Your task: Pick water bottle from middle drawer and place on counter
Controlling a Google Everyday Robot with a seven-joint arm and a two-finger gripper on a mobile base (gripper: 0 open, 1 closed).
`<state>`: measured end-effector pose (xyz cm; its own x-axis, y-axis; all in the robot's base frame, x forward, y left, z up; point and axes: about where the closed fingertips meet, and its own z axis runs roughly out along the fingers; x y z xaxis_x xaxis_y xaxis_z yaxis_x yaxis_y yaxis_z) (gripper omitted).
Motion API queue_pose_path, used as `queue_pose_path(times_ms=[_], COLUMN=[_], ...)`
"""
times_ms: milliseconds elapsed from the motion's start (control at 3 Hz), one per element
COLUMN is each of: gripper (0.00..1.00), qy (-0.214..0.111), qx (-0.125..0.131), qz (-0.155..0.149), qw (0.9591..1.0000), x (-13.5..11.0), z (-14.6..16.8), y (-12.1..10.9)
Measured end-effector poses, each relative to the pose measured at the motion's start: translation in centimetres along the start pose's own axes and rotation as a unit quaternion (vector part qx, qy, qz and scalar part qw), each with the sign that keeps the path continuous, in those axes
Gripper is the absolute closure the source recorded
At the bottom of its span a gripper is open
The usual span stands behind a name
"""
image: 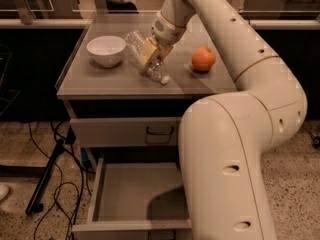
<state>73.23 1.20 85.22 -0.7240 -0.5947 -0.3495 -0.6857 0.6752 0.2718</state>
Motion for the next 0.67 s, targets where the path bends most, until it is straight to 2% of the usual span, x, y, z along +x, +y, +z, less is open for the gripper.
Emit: queue_pose_path(times_ms=[333,667], gripper=[1.0,0.82], qy=[-0.006,-0.006], qx=[-0.02,-0.021], qz=[-0.001,-0.001], qw=[0.9998,0.9998], x=[-0.33,-0.35], z=[0.57,0.6], y=[0.28,0.3])
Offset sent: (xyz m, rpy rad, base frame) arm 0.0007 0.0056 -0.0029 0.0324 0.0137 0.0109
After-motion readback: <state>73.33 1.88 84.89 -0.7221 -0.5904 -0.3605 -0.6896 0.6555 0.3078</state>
